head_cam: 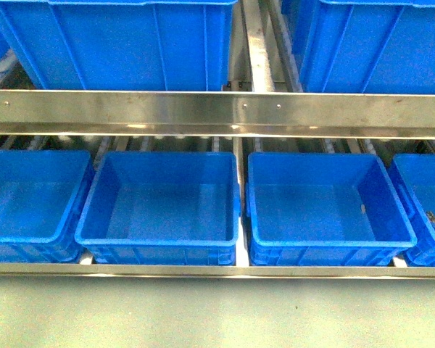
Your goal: Pick red and yellow buttons and place in box
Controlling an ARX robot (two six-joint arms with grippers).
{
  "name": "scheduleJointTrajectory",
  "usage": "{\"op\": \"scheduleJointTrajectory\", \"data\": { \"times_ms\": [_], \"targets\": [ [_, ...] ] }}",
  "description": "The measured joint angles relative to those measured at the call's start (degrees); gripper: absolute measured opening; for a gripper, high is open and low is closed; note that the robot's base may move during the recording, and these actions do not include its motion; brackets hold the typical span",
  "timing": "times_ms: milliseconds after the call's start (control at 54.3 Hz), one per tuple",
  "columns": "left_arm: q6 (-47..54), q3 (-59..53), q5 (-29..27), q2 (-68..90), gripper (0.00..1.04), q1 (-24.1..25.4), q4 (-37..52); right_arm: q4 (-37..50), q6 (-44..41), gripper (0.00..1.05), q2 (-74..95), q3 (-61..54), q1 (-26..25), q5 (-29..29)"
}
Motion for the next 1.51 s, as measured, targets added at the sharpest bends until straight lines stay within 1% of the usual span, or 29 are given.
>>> {"op": "scheduleJointTrajectory", "data": {
  "times_ms": [55,92,166,258,331,442,460,589,663,736,810,920,1104,1215,1344,1509],
  "targets": [
    [-3.17,3.78,-0.44,5.16,0.33,-1.29,3.89,0.00,0.02,0.97,-0.02,0.00,0.00,0.02],
    [-4.70,6.95,-1.97,8.72,0.33,-2.69,5.53,0.00,0.02,0.97,-0.02,0.00,0.00,0.00],
    [-7.13,12.66,-5.33,14.03,0.33,-5.97,6.29,0.00,0.00,0.97,0.00,0.00,0.00,0.00],
    [-10.49,18.60,-6.27,19.15,0.33,-10.64,7.63,0.00,0.00,0.97,0.00,0.00,0.00,0.00],
    [-13.73,23.34,-4.87,22.64,0.33,-15.23,8.66,0.00,0.02,0.97,0.00,0.00,0.00,0.00],
    [-18.73,30.38,-0.09,27.12,0.33,-22.95,9.99,0.00,0.02,0.97,0.00,0.00,0.00,0.02],
    [-19.02,30.95,0.20,27.43,0.33,-23.67,9.97,0.00,0.02,0.97,0.00,0.00,0.00,0.00],
    [-18.16,37.29,0.59,31.67,0.33,-33.24,5.55,0.00,0.02,0.97,0.00,0.00,0.00,0.00],
    [-18.12,38.66,0.85,33.18,0.33,-36.44,4.85,0.00,0.00,0.97,0.00,0.00,0.00,0.00],
    [-18.58,39.54,2.49,34.62,0.33,-39.45,5.29,0.00,0.02,0.97,0.00,0.00,0.00,0.00],
    [-19.04,39.67,4.11,34.99,0.33,-40.92,5.84,0.00,0.02,0.97,0.00,0.00,0.00,0.02],
    [-20.52,39.69,4.90,34.99,0.33,-41.46,8.07,0.00,0.00,0.97,0.00,0.00,0.00,0.00],
    [-24.17,39.34,6.19,34.97,0.33,-40.41,11.82,0.00,0.02,0.97,0.00,0.00,0.00,0.02],
    [-28.15,38.93,6.84,34.95,0.33,-39.87,16.72,0.00,0.02,0.97,0.00,0.00,0.00,0.02],
    [-33.31,38.60,6.27,34.93,0.33,-39.47,22.03,0.00,0.02,0.97,0.00,0.00,0.00,0.00],
    [-36.87,37.90,6.03,34.93,0.33,-39.36,23.39,0.11,0.00,0.97,0.02,-0.04,0.04,0.46]
  ]
}}
